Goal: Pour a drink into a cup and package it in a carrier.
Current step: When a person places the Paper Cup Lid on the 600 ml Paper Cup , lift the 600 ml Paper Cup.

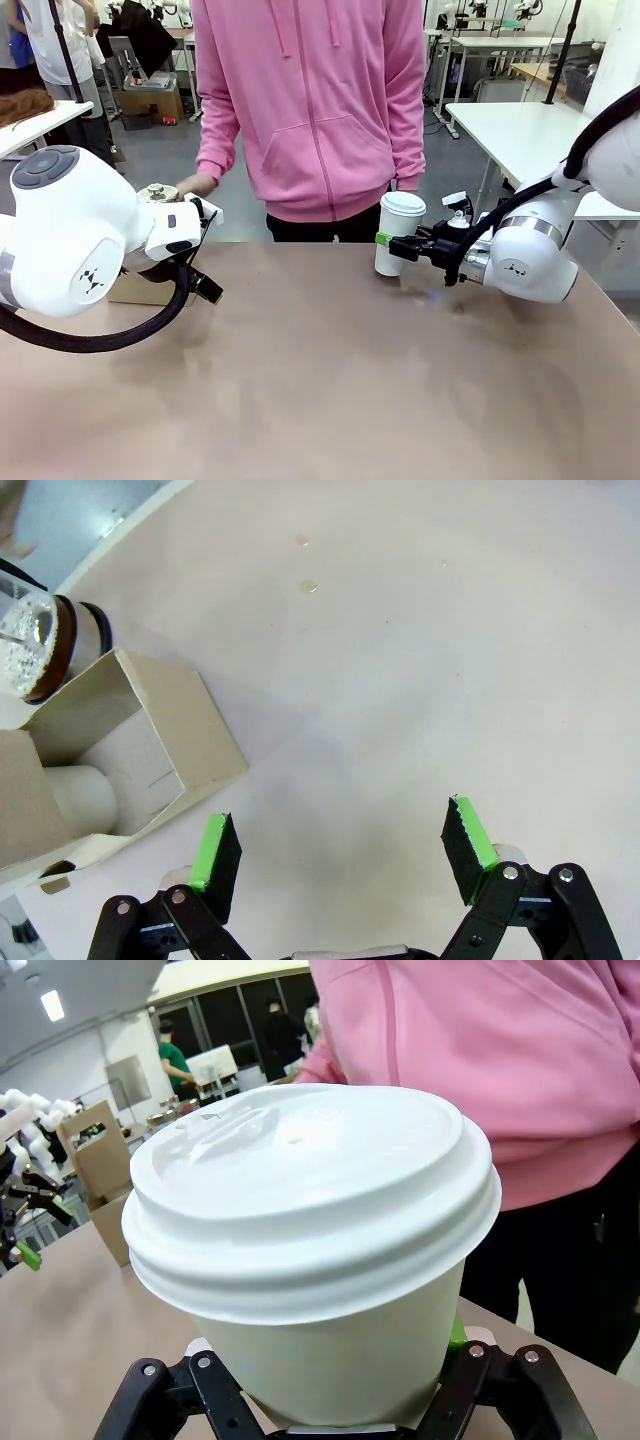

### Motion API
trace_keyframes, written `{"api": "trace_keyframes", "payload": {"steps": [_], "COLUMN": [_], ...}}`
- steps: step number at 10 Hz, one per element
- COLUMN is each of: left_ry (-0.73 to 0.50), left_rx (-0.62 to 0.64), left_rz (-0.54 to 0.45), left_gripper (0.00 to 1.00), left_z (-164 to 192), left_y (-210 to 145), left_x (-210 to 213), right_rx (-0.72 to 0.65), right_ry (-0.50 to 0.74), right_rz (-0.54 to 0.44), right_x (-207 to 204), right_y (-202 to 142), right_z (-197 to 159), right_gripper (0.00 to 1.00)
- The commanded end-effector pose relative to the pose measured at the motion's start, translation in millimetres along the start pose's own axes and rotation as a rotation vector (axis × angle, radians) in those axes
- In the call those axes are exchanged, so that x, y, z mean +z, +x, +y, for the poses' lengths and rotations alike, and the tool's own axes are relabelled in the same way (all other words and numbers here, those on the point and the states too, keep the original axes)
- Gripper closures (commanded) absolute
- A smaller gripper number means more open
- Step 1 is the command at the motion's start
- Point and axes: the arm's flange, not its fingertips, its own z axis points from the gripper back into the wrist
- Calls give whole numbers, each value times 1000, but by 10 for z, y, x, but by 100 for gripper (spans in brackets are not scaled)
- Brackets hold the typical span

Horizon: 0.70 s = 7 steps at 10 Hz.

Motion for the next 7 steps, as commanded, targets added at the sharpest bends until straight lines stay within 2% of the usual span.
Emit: {"api": "trace_keyframes", "payload": {"steps": [1, 4, 5, 7], "left_ry": [-1, -1, -1, -1], "left_rx": [0, 0, 0, 0], "left_rz": [-1, -1, -1, -1], "left_gripper": [0, 0, 0, 0], "left_z": [-1, -1, -1, -1], "left_y": [-1, -1, -1, -1], "left_x": [4, 4, 4, 4], "right_rx": [0, 0, -43, -45], "right_ry": [-7, 0, 18, -14], "right_rz": [-6, 0, 12, 17], "right_x": [-25, 0, 29, -4], "right_y": [34, 0, 133, 555], "right_z": [24, 0, 50, 207], "right_gripper": [20, 20, 20, 20]}}
